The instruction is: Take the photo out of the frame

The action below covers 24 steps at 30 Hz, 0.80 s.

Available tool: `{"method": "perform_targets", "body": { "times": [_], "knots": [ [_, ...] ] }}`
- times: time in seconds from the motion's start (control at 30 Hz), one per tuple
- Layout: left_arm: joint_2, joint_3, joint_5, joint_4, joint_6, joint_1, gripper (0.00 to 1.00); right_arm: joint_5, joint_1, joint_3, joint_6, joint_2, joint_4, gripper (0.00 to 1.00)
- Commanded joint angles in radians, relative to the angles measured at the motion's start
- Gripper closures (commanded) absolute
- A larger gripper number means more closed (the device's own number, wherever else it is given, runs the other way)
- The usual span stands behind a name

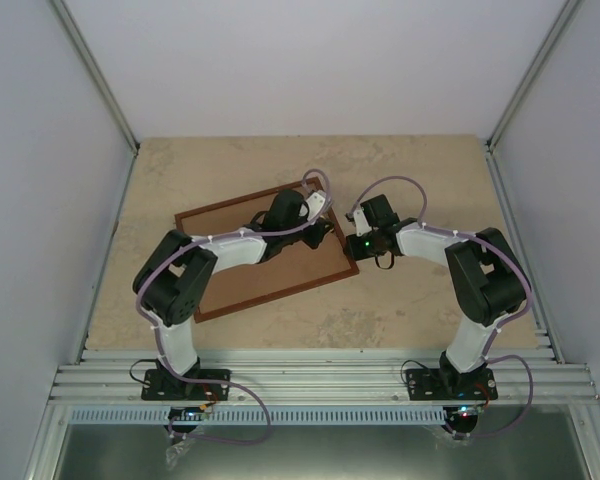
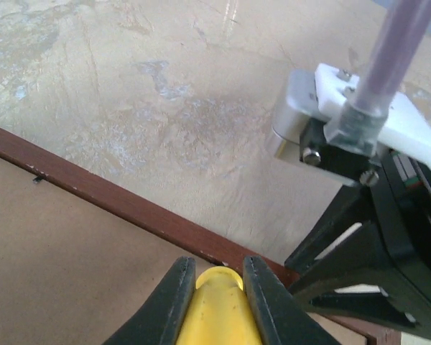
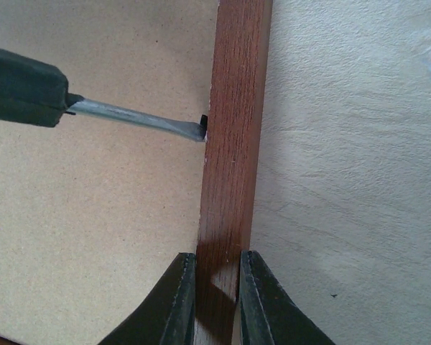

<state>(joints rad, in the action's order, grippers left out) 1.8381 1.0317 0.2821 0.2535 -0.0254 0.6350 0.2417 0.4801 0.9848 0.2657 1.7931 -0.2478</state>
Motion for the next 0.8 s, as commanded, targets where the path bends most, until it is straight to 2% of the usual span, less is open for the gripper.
{"method": "perform_targets", "body": {
  "times": [0.0,0.6,0.77],
  "knots": [
    [0.036,0.058,0.023,0.128,-0.074,0.039,1.0,0.071,0.034,-0.027,-0.035,0.035,-0.013,1.0],
    [0.105,0.113,-0.021,0.354,-0.03,0.054,1.0,0.054,0.039,-0.032,-0.029,0.031,-0.006,1.0],
    [0.06,0.076,-0.047,0.353,-0.012,0.053,1.0,0.042,0.038,-0.035,-0.029,0.017,-0.009,1.0]
  ]
}}
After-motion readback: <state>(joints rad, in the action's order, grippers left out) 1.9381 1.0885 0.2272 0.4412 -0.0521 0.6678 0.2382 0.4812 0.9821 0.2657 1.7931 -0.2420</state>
